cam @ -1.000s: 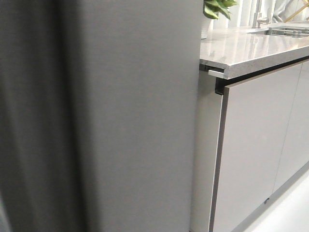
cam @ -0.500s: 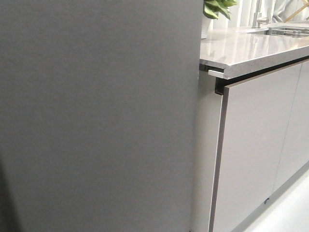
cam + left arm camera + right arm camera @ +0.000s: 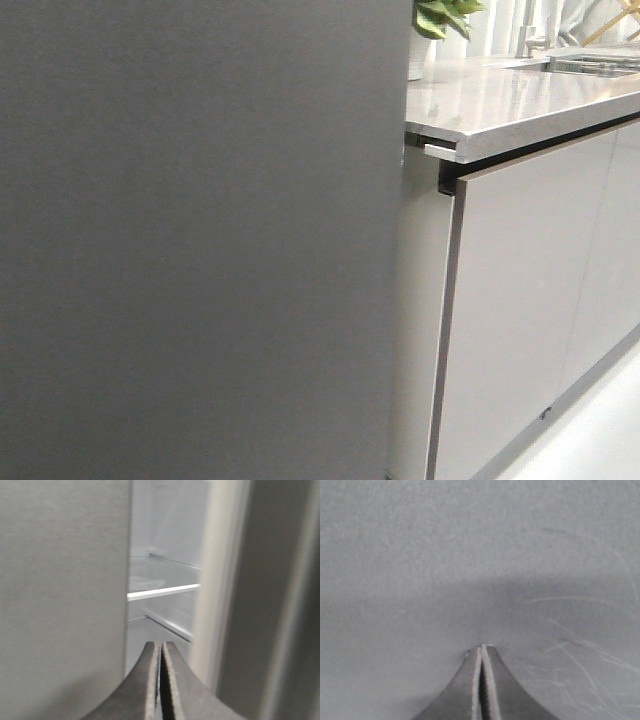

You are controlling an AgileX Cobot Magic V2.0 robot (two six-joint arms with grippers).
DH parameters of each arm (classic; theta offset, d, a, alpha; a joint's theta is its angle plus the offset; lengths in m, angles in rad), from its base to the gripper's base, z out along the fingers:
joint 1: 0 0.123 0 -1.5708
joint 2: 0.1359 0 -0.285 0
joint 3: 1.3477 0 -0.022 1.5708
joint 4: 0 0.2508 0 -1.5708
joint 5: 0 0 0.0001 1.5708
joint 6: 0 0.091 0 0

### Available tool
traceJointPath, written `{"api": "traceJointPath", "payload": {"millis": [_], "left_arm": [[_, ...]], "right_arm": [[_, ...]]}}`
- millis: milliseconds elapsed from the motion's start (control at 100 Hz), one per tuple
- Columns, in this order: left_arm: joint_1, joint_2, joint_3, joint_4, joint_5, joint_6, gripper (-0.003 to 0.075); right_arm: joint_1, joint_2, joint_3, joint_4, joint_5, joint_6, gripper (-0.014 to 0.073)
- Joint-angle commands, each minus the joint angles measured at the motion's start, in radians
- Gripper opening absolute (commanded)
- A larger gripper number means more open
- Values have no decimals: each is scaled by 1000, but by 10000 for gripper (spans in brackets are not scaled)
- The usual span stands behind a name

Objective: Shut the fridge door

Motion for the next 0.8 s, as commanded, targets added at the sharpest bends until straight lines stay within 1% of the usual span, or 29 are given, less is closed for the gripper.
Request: {"api": "traceJointPath", "payload": {"millis": [0, 300, 550, 650, 790], "left_arm": [[-5, 19, 28, -2, -77, -4, -21], [-5, 19, 28, -2, -77, -4, -21], [-5, 19, 28, -2, -77, -4, -21], [-5, 19, 28, -2, -77, -4, -21], [-5, 19, 28, -2, -77, -4, -21]], "right_arm": [[3, 30, -55, -1, -165, -15, -76], [3, 138, -148, -1, -170, -15, -76], [3, 167, -152, -44, -227, -15, -76], [-6, 167, -152, -75, -228, -15, -76], [-30, 167, -150, -77, -228, -15, -76]]}}
